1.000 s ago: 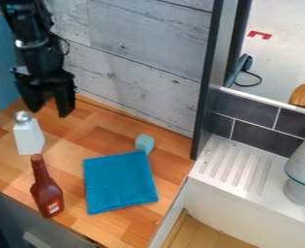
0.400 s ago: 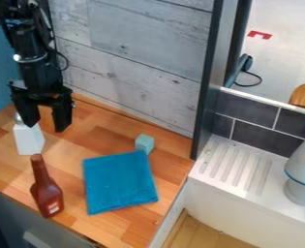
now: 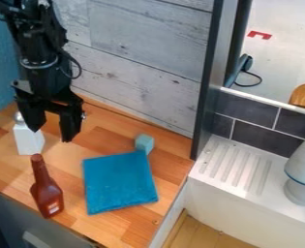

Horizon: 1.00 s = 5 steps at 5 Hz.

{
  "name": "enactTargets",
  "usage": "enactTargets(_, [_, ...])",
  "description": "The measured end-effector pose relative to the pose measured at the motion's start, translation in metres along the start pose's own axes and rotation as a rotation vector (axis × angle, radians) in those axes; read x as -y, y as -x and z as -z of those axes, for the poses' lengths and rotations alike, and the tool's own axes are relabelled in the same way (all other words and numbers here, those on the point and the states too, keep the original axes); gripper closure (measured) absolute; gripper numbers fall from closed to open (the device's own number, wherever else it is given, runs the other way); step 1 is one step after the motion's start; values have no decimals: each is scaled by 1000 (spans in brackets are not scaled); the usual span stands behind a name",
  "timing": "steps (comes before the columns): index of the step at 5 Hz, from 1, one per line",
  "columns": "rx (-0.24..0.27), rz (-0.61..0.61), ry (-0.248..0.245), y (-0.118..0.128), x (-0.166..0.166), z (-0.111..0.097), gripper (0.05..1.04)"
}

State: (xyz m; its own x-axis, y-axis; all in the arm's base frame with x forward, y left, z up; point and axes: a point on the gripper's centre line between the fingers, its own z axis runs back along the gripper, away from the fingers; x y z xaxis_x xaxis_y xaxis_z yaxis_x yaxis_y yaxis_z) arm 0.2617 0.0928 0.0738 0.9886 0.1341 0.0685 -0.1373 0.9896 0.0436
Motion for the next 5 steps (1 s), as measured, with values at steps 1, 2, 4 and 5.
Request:
enactTargets(1, [6,29,-13,9,11,2,83])
enactTargets(2, [21,33,-35,24,12,-2,83])
enactTargets(4, [47,48,-29,42,14,-6,83])
enactTargets(5, [45,4,-23,46,2,-3,83])
